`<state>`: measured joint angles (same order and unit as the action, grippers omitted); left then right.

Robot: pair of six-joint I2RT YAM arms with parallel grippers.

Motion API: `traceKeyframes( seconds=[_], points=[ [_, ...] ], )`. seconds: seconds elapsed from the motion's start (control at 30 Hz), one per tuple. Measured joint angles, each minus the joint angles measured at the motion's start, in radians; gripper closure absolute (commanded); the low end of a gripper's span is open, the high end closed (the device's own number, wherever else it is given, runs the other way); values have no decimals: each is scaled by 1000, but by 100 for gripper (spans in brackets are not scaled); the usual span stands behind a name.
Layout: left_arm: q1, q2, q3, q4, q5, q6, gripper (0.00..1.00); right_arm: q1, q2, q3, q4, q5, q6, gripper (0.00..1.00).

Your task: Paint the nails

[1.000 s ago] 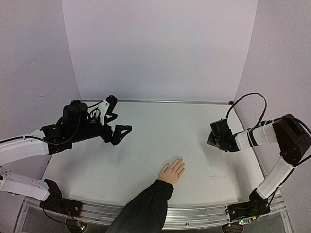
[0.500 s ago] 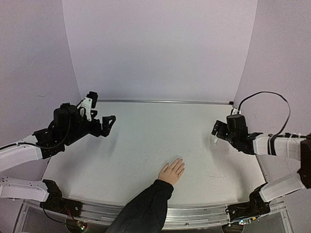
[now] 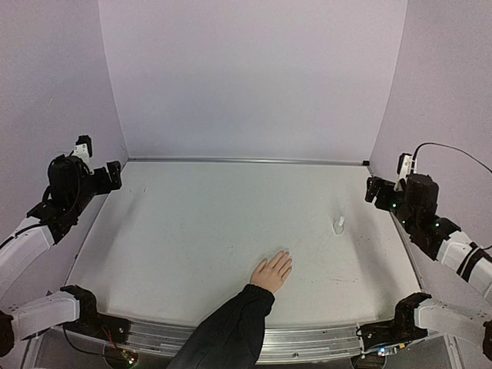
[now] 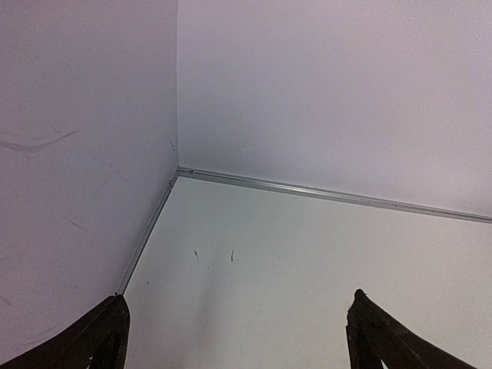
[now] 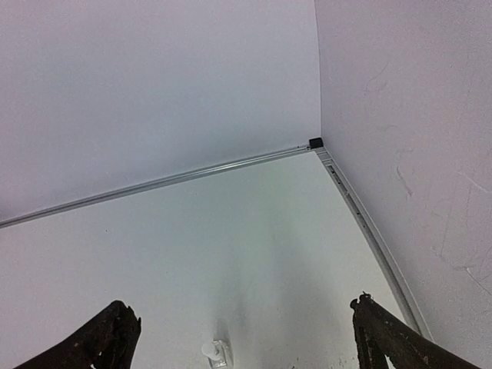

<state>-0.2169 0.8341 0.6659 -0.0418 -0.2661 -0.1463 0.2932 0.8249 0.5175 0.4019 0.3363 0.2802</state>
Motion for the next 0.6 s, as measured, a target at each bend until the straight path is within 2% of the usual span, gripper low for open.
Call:
traceKeyframes(
  seconds=[0.3, 0.6],
  points=[
    [0, 28, 118, -8, 3, 70, 0, -2, 10, 174, -90, -56, -56, 2],
    [0, 75, 127, -12, 37, 78, 1, -2, 63, 189, -137, 6, -56, 2]
  ],
)
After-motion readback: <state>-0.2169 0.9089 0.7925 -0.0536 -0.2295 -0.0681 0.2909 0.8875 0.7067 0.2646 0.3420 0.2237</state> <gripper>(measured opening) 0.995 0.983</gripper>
